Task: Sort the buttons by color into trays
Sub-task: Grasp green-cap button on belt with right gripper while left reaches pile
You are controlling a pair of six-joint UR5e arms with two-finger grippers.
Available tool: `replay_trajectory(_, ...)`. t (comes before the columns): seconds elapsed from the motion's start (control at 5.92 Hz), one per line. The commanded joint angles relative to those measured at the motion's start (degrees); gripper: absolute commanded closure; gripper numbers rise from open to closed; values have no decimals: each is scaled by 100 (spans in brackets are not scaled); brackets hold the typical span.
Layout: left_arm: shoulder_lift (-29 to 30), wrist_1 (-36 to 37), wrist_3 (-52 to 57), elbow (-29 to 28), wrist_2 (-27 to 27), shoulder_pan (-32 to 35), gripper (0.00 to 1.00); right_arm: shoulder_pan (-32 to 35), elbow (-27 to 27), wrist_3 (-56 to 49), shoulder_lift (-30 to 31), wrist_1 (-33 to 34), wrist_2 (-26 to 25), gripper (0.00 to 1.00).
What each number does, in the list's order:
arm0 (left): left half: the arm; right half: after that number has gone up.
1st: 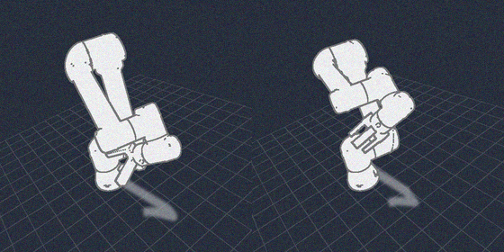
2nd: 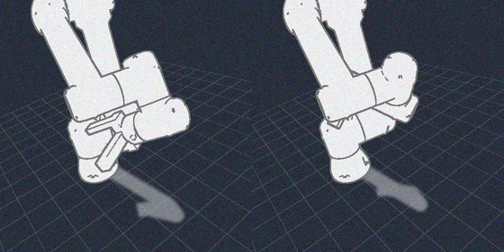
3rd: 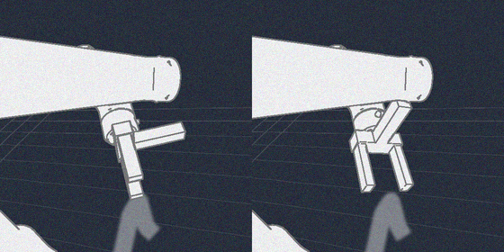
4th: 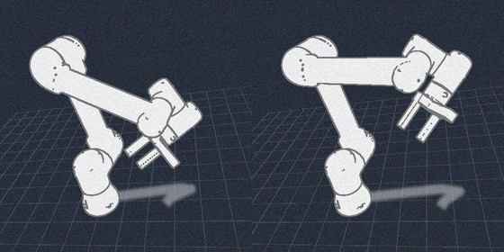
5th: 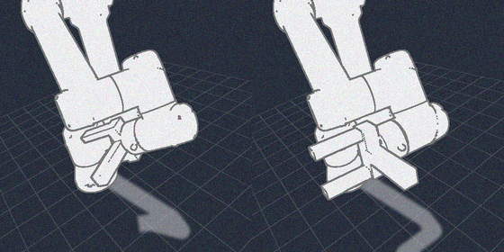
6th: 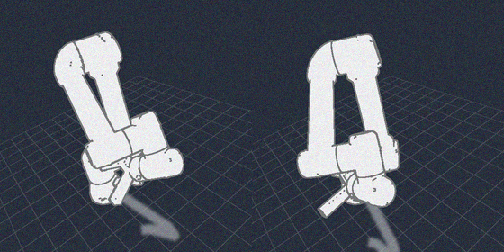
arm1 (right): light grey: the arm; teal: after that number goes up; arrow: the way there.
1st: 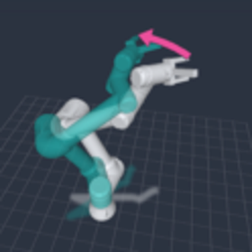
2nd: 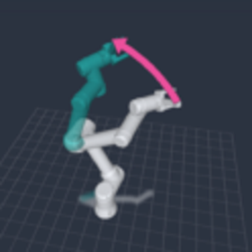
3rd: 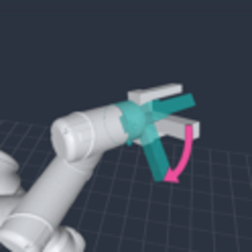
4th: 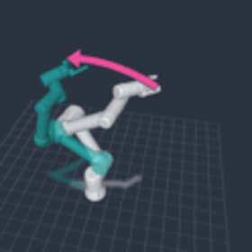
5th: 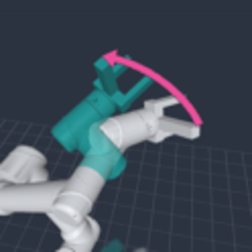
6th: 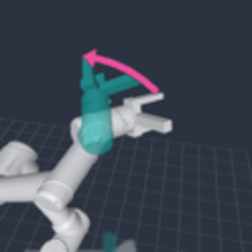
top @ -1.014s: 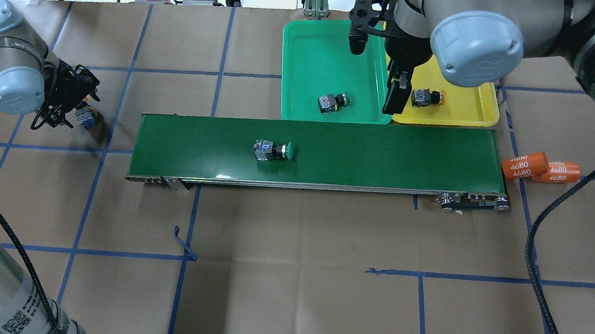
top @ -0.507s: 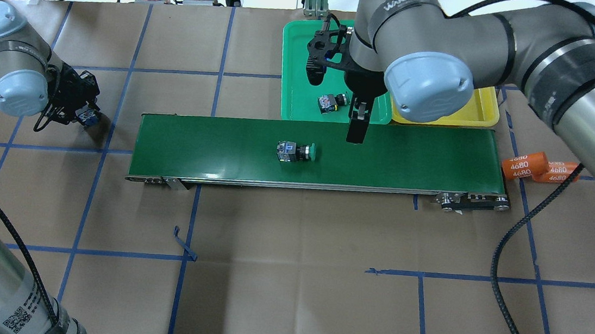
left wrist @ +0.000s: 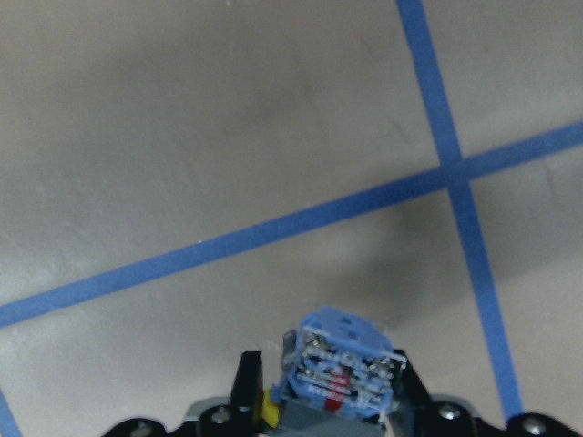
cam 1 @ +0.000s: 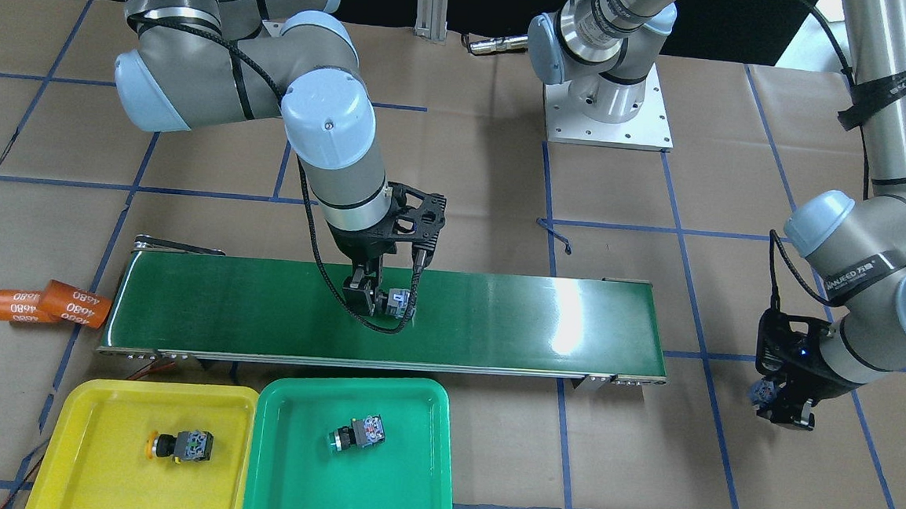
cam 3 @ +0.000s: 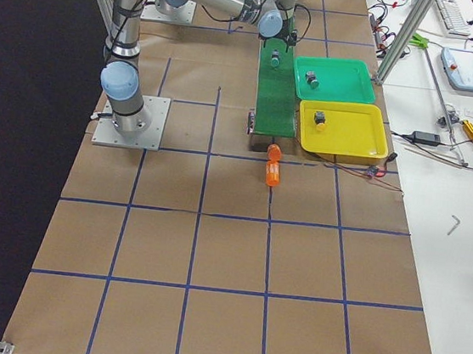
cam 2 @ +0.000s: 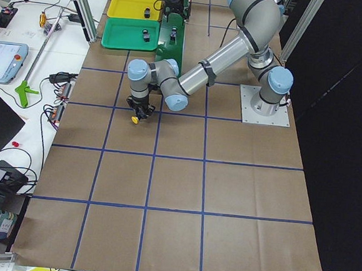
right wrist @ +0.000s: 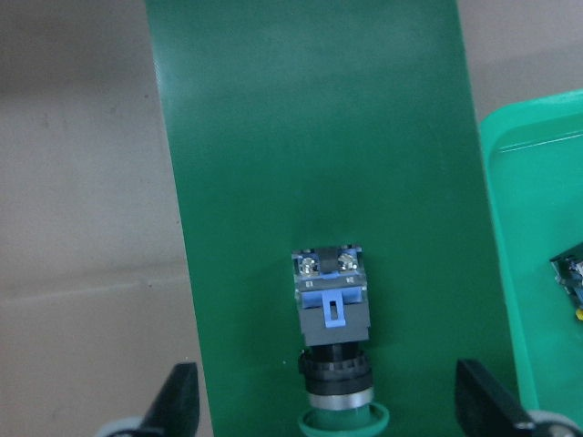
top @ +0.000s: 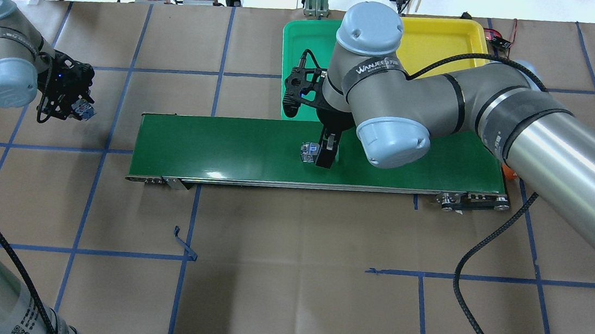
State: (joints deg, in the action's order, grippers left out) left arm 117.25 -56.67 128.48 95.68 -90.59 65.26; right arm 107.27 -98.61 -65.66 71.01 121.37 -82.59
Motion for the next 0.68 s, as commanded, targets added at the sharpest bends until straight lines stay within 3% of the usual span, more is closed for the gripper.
replay_trajectory(0.0,-691,-1095,-2288,100,-2,589,93,-57,-236,-778,-35,97,-63,0)
replay_trajectory(0.34,-940,-1503,-4094,144,32,1530,93,-363,-518,-1335,9,115,-397,0)
replay_trajectory(0.51,-845,-1522,-4686,257,85,1925,91,-522,-632,-1344,18,115,-406,7)
